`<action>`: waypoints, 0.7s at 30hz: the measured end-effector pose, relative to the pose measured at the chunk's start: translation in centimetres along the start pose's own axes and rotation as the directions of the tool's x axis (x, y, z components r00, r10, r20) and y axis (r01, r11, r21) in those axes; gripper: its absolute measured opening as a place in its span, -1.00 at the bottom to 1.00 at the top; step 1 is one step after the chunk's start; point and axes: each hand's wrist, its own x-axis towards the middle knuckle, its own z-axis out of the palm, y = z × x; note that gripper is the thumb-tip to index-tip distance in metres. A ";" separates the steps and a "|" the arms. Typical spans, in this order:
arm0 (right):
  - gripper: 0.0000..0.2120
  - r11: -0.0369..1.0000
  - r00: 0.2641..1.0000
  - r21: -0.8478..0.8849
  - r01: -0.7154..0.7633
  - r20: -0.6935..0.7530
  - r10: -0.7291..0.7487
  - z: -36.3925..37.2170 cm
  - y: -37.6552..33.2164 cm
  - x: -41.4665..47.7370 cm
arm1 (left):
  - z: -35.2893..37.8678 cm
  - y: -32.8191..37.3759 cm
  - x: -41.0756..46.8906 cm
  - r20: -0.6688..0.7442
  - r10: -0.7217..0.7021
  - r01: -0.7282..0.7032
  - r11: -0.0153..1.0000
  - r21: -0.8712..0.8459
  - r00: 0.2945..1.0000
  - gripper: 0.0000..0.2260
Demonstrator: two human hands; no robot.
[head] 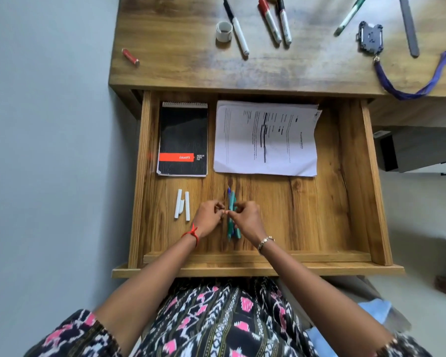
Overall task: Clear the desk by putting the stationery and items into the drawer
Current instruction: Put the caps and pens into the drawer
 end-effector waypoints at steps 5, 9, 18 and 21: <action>-0.63 0.989 0.995 -0.114 0.096 -0.009 -0.097 1.1 0.3 0.2 | -0.1 0.0 -0.1 -0.016 -0.062 0.060 0.996 -0.072 0.998 -0.81; -0.71 0.984 0.990 -0.156 0.085 -0.094 -0.101 0.8 0.9 0.2 | 0.3 -0.2 -0.3 -0.074 -0.078 0.073 0.995 -0.074 0.994 -0.81; -0.61 0.973 0.994 -0.212 0.091 -0.038 -0.101 0.5 1.2 1.3 | 0.6 0.2 -0.8 -0.034 0.029 -0.028 0.999 0.031 0.999 -0.58; -0.60 0.971 0.994 -0.215 0.101 -0.014 -0.107 0.6 1.3 1.4 | 0.6 0.5 -0.9 0.005 0.065 -0.065 0.996 0.053 0.998 -0.56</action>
